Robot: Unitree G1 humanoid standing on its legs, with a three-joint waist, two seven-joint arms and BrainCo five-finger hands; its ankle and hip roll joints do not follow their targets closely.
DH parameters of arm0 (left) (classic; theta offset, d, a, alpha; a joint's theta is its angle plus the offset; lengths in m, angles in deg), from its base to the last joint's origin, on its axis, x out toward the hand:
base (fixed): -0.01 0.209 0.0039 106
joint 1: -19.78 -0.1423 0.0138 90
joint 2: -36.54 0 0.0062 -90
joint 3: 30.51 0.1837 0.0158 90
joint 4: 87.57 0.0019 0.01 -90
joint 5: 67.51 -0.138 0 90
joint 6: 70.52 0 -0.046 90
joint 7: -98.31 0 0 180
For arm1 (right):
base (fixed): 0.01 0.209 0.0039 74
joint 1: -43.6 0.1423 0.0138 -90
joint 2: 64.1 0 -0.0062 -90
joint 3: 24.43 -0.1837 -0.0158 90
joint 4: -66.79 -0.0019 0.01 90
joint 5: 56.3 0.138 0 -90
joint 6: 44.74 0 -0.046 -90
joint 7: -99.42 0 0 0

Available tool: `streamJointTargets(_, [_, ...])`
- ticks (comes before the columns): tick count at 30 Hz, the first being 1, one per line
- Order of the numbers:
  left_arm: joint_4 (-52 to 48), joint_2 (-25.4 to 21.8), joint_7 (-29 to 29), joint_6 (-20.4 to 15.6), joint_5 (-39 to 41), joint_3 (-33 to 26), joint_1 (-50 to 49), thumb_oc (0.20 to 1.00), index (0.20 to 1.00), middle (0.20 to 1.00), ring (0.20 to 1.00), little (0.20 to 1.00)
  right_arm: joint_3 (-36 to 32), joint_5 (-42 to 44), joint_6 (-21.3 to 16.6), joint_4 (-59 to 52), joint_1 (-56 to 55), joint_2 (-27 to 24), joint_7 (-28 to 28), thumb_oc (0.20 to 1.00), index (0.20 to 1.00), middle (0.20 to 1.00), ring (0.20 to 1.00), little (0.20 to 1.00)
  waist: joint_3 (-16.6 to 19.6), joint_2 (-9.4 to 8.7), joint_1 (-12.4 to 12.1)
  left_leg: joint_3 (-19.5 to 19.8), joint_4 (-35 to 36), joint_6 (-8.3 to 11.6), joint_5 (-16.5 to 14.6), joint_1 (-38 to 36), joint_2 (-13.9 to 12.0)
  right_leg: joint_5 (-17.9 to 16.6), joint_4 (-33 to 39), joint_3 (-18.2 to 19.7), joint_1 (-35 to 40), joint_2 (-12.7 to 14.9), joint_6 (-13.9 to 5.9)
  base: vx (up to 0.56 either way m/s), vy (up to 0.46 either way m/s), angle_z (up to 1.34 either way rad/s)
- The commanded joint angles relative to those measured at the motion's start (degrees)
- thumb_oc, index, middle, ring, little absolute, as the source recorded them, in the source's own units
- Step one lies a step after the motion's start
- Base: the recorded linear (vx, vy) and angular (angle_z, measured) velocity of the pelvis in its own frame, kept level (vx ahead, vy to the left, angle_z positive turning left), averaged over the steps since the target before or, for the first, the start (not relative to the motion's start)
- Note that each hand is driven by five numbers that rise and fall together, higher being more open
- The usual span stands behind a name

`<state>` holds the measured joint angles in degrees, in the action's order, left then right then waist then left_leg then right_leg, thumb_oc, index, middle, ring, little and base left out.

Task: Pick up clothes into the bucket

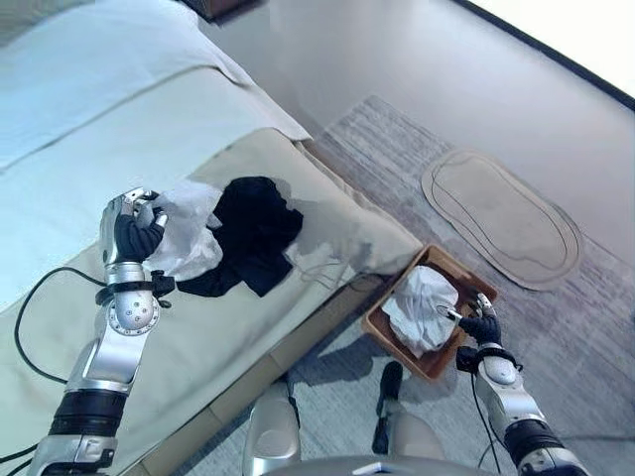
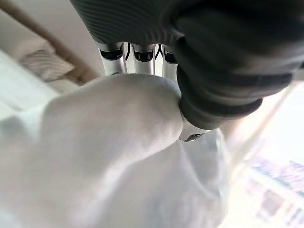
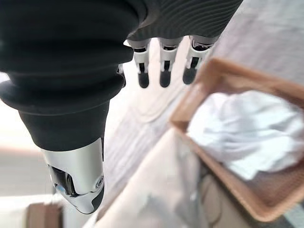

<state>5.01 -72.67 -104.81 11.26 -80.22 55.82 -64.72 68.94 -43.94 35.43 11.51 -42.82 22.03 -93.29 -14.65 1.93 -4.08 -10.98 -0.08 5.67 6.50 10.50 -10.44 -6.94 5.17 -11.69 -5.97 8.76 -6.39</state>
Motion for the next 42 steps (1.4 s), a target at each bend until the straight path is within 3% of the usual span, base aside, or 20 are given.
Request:
streamJointTargets(1, [-4.9,-0.5,4.0,-6.7,4.2,0.0,1.1,0.200,0.200,0.200,0.200,0.200,2.4,-9.5,-2.1,-10.1,2.4,-3.9,1.6,1.000,1.000,1.000,1.000,1.000,1.3,-2.69,0.3,3.1,-8.3,1.06,-1.3,4.3,-1.7,5.4,-4.3,-2.6,6.1,4.9,-4.36,0.00,-0.049,-0.01])
streamJointTargets(4, [-8.3,0.8,7.7,-8.8,9.7,2.5,1.2,0.200,0.200,0.200,0.200,0.200,6.8,-16.4,-2.4,-15.0,3.9,-7.9,3.5,1.000,1.000,1.000,1.000,1.000,2.4,-2.40,0.4,2.7,-6.5,1.54,-0.5,1.9,-2.2,5.9,-4.1,-2.6,7.5,4.0,-4.03,0.01,-0.075,0.00])
streamJointTargets(9, [-11.4,2.7,13.2,-9.6,16.6,5.7,1.1,0.200,0.200,0.200,0.200,0.200,12.9,-21.0,-3.7,-21.8,7.3,-11.8,7.8,1.000,1.000,1.000,1.000,1.000,4.2,-1.94,0.7,1.5,-3.9,2.19,0.9,-1.3,-2.8,6.1,-3.4,-2.6,9.5,3.1,-3.65,0.01,-0.058,-0.01])
streamJointTargets(16, [-12.9,4.3,17.2,-9.2,20.2,9.9,3.5,0.200,0.200,0.200,0.200,0.200,22.7,-20.1,-4.0,-26.7,12.7,-11.8,15.3,1.000,1.000,1.000,1.000,1.000,6.3,-1.29,1.0,0.5,-1.0,2.97,2.2,-4.4,-3.6,6.6,-2.2,-3.4,11.8,2.1,-3.26,0.02,-0.052,-0.02])
streamJointTargets(27, [-12.7,8.4,19.9,-7.9,22.0,18.2,7.2,0.200,0.200,0.200,0.200,0.200,33.2,-13.2,-1.1,-20.0,18.1,0.6,20.8,1.000,1.000,1.000,1.000,1.000,8.5,-0.41,0.9,0.0,0.8,3.28,2.5,-7.4,-3.8,7.0,-1.0,-4.5,14.6,1.6,-2.77,0.03,-0.018,0.04])
streamJointTargets(42, [-15.1,13.0,17.4,-6.0,25.6,27.7,15.6,0.200,0.200,0.200,0.200,0.200,37.2,-17.5,1.0,-11.9,22.2,11.1,12.4,1.000,1.000,1.000,1.000,1.000,9.2,0.06,1.4,0.5,0.6,3.23,2.2,-7.7,-3.7,7.3,-0.5,-5.4,15.9,1.4,-2.55,0.01,-0.002,0.02])
